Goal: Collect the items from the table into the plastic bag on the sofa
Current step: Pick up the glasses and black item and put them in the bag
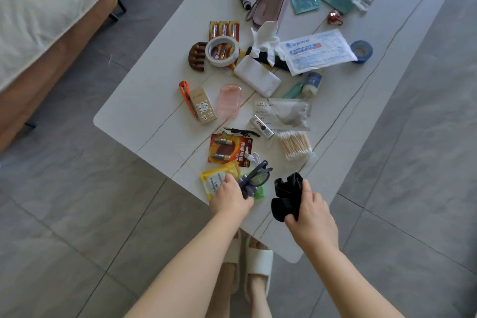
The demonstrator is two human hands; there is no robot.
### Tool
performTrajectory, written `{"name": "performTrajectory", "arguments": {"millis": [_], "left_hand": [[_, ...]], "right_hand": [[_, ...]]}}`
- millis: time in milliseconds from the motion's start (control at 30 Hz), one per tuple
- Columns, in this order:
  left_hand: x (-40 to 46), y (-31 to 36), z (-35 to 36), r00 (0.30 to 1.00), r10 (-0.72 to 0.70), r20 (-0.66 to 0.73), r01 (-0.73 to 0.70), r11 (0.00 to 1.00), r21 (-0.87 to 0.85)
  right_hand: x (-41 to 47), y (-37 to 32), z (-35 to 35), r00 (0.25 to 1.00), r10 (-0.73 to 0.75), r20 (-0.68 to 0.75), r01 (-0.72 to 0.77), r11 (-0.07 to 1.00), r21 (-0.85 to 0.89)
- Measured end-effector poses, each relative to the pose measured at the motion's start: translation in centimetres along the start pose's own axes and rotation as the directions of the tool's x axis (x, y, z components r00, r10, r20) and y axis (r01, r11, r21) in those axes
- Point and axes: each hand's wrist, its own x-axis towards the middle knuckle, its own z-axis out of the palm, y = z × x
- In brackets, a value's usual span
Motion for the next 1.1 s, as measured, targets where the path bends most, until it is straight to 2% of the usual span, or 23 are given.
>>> {"name": "performTrajectory", "arguments": {"millis": [133,267,400,600,867,1100], "left_hand": [[-4.1,-0.4,-3.9,0.999,-0.033,-0.004,0.033,0.991,-0.131],[-9.1,-1.7,-8.3,0.998,-0.060,0.024,0.065,0.949,-0.310],[-14.2,-3.6,-12.9,0.993,-0.117,0.020,0.112,0.872,-0.477],[-19.5,-7.5,-18.8,0.977,-0.211,-0.042,0.127,0.725,-0.676],[-23.6,-14.0,-25.4,0.949,-0.262,-0.175,0.028,0.623,-0.781],[-24.1,-22.0,-31.1,0.942,-0.223,-0.252,-0.058,0.630,-0.775]], "right_hand": [[-2.1,-2.0,-3.4,0.998,-0.060,-0.003,0.059,0.998,-0.022],[-5.6,-4.7,-6.9,0.992,-0.125,0.014,0.124,0.990,0.073],[-9.4,-7.7,-9.8,0.979,-0.203,0.018,0.200,0.974,0.102],[-13.8,-13.7,-12.9,0.945,-0.327,0.028,0.327,0.945,0.028],[-17.9,-21.9,-15.0,0.910,-0.415,0.002,0.415,0.910,0.004],[-21.0,-30.5,-14.4,0.895,-0.436,-0.087,0.437,0.899,-0.008]]}}
